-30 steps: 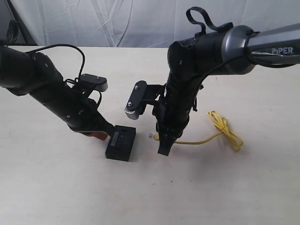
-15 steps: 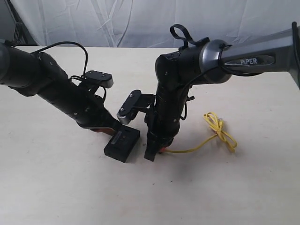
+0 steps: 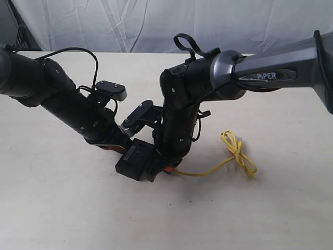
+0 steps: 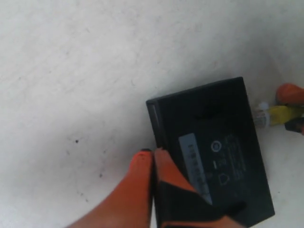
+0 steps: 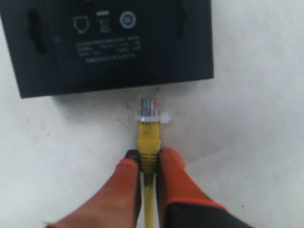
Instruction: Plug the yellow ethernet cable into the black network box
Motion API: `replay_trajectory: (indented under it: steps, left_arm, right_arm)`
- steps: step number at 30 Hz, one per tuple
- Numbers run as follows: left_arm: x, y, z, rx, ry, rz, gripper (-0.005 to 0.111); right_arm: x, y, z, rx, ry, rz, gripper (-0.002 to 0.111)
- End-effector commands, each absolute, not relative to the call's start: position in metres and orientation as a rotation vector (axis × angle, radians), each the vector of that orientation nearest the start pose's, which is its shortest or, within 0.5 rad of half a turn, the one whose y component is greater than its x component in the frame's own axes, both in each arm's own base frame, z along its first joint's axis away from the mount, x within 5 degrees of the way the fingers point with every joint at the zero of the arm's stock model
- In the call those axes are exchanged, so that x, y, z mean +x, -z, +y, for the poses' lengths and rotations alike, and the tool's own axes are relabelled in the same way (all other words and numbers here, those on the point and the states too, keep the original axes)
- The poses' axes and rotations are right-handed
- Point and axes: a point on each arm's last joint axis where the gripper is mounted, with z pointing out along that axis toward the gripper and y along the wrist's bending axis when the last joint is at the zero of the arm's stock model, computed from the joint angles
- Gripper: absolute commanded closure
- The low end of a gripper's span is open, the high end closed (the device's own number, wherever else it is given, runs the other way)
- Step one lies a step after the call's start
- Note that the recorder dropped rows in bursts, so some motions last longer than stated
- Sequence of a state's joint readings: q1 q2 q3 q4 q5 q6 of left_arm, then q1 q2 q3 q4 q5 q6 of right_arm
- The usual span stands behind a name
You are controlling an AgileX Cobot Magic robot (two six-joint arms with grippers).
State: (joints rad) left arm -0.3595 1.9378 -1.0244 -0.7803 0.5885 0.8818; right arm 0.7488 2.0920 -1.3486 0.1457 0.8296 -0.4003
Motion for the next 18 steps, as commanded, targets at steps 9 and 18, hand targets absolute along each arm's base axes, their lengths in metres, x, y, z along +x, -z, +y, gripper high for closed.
replay_trajectory:
  steps: [9,18]
  left_arm:
    - [0.317,-0.124,-0.147,0.978,0.576,2.636,0.107]
    - [0.313,-0.122,-0.143,1.435,0.478,2.432,0.107]
  right_arm:
    - [0.282,-0.122,0.282,-1.551,-0.209,2.610,0.109]
    - [0.282,-0.121,0.277,-1.730,-0.157,2.526,0.109]
